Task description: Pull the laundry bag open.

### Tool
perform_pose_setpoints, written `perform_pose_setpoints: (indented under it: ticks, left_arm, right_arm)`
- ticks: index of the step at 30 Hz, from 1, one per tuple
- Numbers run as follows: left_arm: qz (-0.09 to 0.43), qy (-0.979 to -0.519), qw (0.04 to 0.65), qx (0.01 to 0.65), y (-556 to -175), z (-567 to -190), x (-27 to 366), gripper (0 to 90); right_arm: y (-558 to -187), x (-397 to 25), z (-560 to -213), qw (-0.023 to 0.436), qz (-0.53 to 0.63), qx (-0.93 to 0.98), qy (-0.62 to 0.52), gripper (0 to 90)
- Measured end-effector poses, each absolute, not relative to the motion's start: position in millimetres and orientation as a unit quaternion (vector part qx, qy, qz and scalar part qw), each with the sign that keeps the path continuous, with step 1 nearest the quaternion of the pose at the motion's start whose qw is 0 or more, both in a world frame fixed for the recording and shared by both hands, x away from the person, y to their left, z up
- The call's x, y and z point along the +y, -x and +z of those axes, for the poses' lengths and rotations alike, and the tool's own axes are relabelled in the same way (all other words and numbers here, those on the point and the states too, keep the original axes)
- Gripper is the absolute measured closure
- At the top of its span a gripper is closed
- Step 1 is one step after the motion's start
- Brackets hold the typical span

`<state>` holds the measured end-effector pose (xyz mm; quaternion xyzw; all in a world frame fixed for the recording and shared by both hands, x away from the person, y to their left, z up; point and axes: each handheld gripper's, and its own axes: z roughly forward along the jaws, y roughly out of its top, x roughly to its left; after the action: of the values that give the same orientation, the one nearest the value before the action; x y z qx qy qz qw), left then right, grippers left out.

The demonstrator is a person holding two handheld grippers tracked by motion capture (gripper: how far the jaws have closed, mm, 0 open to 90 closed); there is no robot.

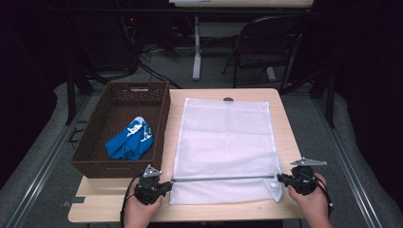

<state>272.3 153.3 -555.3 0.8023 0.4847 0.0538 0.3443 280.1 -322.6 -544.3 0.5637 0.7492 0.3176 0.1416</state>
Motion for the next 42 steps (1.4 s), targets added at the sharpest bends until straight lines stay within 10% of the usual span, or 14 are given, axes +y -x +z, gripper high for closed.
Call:
perform_pose_setpoints:
  ticks: [21, 42]
  left_arm:
    - [0.038, -0.806, 0.348, 0.476, -269, -567, 147, 84.0]
    - [0.054, -0.796, 0.375, 0.472, -263, -559, 155, 63.3]
  right_arm:
    - [-280, -333, -554, 0.119, 0.305, 0.744, -0.583, 82.6]
    - [-272, -348, -553, 0.153, 0.298, 0.740, -0.583, 60.4]
